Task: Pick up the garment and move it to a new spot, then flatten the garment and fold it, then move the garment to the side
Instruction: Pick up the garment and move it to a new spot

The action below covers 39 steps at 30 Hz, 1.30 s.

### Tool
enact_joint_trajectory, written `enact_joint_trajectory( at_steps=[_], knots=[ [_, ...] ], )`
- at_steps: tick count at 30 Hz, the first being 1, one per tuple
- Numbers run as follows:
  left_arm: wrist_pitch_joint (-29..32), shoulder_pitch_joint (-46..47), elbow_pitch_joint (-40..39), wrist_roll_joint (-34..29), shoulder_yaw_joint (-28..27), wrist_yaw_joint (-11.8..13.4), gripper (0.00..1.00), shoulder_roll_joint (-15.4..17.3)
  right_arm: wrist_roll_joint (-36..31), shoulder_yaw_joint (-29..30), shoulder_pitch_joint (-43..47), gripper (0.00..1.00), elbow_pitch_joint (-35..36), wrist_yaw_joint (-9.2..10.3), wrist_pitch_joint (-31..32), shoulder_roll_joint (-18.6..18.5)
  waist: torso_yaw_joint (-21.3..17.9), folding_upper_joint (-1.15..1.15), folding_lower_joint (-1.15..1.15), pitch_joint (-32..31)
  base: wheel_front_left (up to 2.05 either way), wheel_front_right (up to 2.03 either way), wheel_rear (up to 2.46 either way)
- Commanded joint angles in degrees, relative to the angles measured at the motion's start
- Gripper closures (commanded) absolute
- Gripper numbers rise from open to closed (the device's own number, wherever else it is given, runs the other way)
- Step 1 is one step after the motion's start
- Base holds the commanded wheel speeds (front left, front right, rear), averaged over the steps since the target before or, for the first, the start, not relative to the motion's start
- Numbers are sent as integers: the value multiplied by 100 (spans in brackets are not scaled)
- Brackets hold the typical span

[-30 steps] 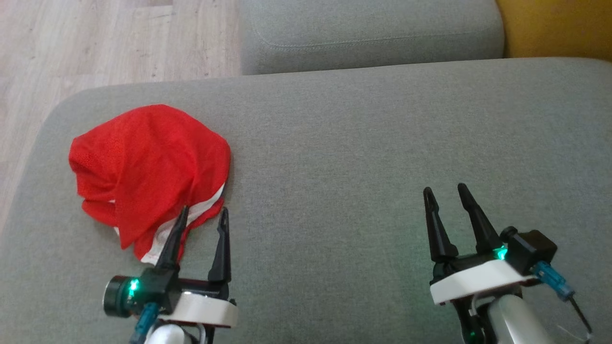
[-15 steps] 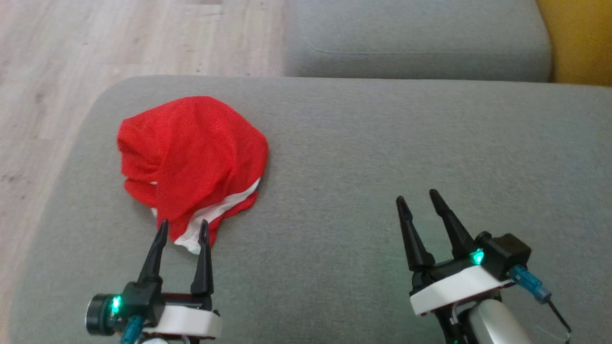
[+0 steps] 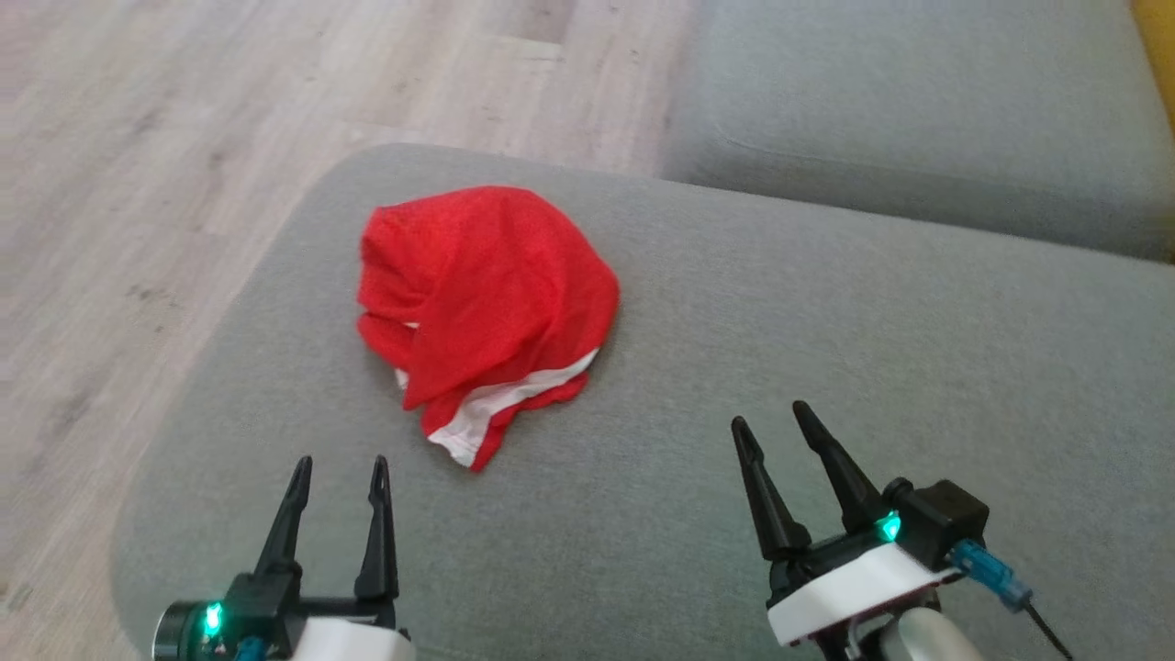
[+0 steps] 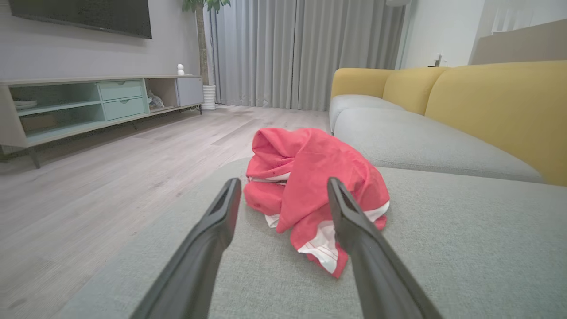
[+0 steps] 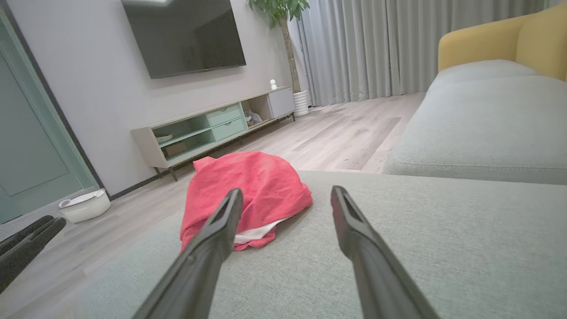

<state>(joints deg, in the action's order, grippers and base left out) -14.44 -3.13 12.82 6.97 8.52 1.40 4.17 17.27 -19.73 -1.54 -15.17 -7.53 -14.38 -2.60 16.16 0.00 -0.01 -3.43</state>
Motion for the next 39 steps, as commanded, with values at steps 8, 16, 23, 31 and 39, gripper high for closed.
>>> enact_joint_trajectory(
  at_steps=[8,16,23,31,39],
  knots=[
    [-56,75,-134,-111,-250,-58,0,-15,161,-163,-78,0,167,4,-62,-28,427,0,1,-192,0,0,0],
    [-56,98,-143,-155,-303,-110,0,58,199,-273,-88,0,187,4,-62,-28,441,0,1,-124,0,0,0],
    [-55,620,3,-246,-182,-332,0,228,84,-269,-246,0,188,4,-62,-28,257,0,1,221,0,0,0],
    [945,2982,541,-175,295,-853,0,1040,-191,-234,-687,0,287,4,-62,-28,-149,0,1,1089,0,0,0],
    [2198,4667,1593,1173,1479,-887,0,1940,-277,-279,-1005,0,314,4,-62,-28,-624,0,1,1659,0,0,0]
  ],
)
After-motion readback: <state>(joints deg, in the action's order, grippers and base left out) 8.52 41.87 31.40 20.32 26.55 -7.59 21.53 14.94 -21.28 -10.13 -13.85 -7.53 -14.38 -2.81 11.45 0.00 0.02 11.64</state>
